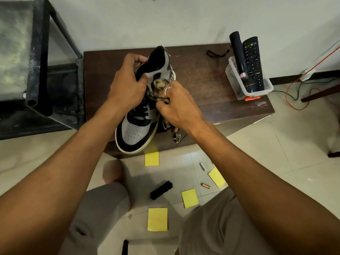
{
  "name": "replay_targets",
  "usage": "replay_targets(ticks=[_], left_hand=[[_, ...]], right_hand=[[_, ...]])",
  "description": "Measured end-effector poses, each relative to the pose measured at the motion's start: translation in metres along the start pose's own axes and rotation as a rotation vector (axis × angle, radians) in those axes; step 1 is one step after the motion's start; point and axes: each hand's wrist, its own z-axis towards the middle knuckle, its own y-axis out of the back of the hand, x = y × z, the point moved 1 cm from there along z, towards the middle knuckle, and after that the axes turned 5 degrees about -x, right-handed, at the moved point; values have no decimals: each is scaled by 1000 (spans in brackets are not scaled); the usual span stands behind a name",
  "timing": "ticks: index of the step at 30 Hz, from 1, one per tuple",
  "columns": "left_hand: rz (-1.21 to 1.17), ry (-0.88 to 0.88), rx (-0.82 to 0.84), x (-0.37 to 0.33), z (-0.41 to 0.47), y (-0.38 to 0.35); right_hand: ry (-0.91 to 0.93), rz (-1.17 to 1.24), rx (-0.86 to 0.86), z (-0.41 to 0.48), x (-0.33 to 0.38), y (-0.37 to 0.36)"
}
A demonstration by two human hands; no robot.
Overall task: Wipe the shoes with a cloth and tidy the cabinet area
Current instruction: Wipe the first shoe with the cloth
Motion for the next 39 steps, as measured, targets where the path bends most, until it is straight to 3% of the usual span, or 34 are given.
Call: replay_targets(ticks=[2, 7, 16, 21, 30, 35, 39], left_hand=[[-11, 7, -1, 2, 0, 0], [-98, -33, 25, 12, -9, -6], [-128, -113, -21, 22, -17, -18], [-191, -128, 3, 25, -15, -19], [-237, -153, -16, 30, -10, -22], [-230, -155, -7, 30, -11, -22], [-225, -144, -12, 29, -10, -20]], right_hand=[[16, -21, -42, -2, -3, 4], [149, 87, -443, 3, -2, 1], [28, 101, -211, -6, -6, -16], [179, 187, -554, 1, -6, -1], [9, 149, -224, 0, -9, -12], [123, 221, -531, -1, -10, -9], [28, 244, -395, 3, -15, -20]])
